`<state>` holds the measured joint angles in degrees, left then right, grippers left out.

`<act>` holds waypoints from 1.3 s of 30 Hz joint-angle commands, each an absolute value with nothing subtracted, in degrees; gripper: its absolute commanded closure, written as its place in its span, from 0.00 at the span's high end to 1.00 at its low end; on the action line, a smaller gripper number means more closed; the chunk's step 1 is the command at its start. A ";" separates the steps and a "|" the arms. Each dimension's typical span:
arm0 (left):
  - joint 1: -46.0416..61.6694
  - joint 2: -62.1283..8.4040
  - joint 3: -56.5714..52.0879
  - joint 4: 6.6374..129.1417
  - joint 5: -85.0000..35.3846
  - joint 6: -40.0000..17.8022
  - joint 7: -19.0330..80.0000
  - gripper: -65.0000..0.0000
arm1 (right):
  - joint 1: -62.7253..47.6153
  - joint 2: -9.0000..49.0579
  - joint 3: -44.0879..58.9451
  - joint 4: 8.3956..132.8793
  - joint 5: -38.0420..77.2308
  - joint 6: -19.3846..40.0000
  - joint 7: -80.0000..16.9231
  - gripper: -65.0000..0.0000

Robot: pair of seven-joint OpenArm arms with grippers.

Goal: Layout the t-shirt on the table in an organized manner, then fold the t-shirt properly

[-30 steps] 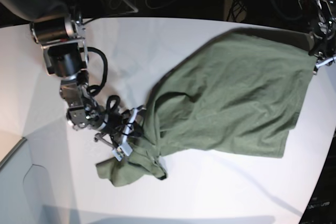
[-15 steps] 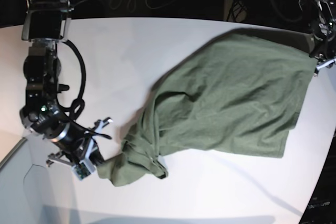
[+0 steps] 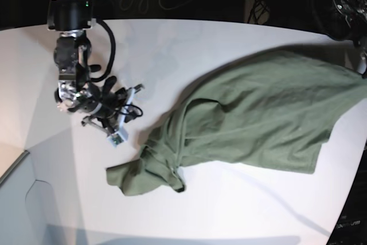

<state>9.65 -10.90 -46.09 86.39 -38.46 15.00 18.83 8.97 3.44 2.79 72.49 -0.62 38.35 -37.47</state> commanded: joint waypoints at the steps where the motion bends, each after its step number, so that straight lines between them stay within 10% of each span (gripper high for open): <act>1: 9.27 -11.74 -46.29 87.60 -38.29 14.73 17.54 0.00 | 10.33 3.21 2.68 72.84 0.22 39.08 -36.09 0.29; 8: 9.80 -10.42 -46.20 87.08 -38.29 14.73 17.54 0.00 | 15.43 -0.66 2.95 62.37 0.22 38.90 -34.42 0.66; 17: 11.30 -9.54 -46.20 87.08 -38.29 14.73 17.54 0.00 | 21.32 -1.27 3.03 44.97 0.31 38.99 -18.77 0.67; 21: 12.26 -9.54 -46.37 87.08 -38.29 14.73 17.45 0.00 | 21.32 -1.36 2.68 43.82 0.31 39.25 -15.78 0.51; 25: 12.44 -9.54 -46.46 87.08 -38.29 14.73 17.45 0.00 | 21.49 -2.33 2.59 44.79 0.31 38.99 -16.04 0.01; 39: 13.41 -7.08 -46.29 87.60 -38.29 14.73 17.45 0.00 | 12.26 3.74 2.95 90.95 0.13 39.25 -35.38 0.00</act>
<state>13.58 -6.20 -45.98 86.48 -38.48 14.96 19.00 10.74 3.46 2.92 90.15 -0.75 38.63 -37.10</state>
